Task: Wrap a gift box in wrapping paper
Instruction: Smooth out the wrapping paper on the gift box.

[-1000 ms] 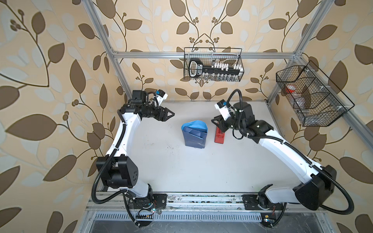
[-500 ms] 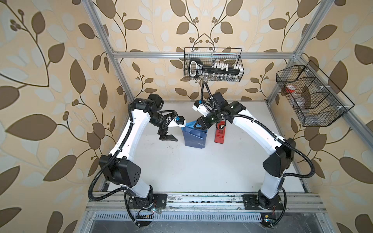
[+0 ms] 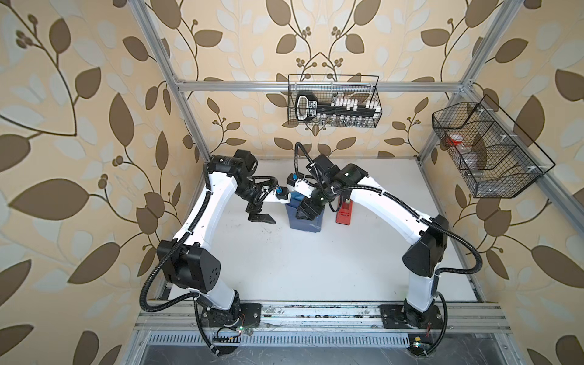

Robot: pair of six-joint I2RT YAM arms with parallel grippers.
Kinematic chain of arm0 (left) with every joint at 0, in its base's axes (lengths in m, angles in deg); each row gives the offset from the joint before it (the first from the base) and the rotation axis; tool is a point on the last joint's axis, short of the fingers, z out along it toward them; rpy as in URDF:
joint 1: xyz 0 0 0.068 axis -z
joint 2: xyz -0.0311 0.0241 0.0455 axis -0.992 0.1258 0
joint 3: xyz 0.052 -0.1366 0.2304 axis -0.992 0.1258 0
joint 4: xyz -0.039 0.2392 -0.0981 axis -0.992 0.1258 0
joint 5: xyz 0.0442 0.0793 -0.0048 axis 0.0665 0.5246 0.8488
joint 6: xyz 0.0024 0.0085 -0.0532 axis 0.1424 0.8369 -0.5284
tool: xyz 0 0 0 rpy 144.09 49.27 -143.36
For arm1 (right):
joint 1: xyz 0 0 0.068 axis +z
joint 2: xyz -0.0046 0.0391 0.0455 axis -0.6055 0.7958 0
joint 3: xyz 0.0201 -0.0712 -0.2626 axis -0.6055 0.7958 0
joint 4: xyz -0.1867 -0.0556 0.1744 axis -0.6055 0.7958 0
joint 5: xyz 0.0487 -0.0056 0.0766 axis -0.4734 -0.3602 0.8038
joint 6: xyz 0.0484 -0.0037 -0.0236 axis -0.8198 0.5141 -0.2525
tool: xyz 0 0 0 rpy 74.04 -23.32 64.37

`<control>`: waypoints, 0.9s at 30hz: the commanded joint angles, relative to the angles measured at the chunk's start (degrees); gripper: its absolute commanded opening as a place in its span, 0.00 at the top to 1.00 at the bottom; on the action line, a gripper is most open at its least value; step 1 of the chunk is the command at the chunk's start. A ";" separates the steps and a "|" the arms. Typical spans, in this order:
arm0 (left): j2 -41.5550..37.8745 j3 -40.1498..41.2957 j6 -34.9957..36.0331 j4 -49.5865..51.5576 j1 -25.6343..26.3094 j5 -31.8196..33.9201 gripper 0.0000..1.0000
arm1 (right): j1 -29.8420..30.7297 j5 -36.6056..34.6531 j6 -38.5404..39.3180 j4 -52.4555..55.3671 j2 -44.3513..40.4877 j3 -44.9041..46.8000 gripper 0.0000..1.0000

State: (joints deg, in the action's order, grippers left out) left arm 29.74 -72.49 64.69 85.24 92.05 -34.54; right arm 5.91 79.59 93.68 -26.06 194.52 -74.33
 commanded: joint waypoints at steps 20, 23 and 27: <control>-0.82 -1.90 0.27 4.06 -1.46 1.26 0.01 | -1.36 -1.10 5.53 3.60 8.47 -2.41 0.24; -0.48 -2.44 0.33 4.36 -1.46 1.71 0.01 | -1.40 0.84 5.57 3.41 7.63 -2.43 0.28; -0.32 -2.03 1.03 3.88 -1.46 1.71 0.01 | -2.71 5.53 4.68 1.83 4.77 -2.66 0.33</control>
State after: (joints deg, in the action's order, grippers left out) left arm 29.74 -73.26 63.67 86.73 91.28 -32.38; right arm 4.16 79.46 97.53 -24.14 202.26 -76.58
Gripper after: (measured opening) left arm 0.988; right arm 0.679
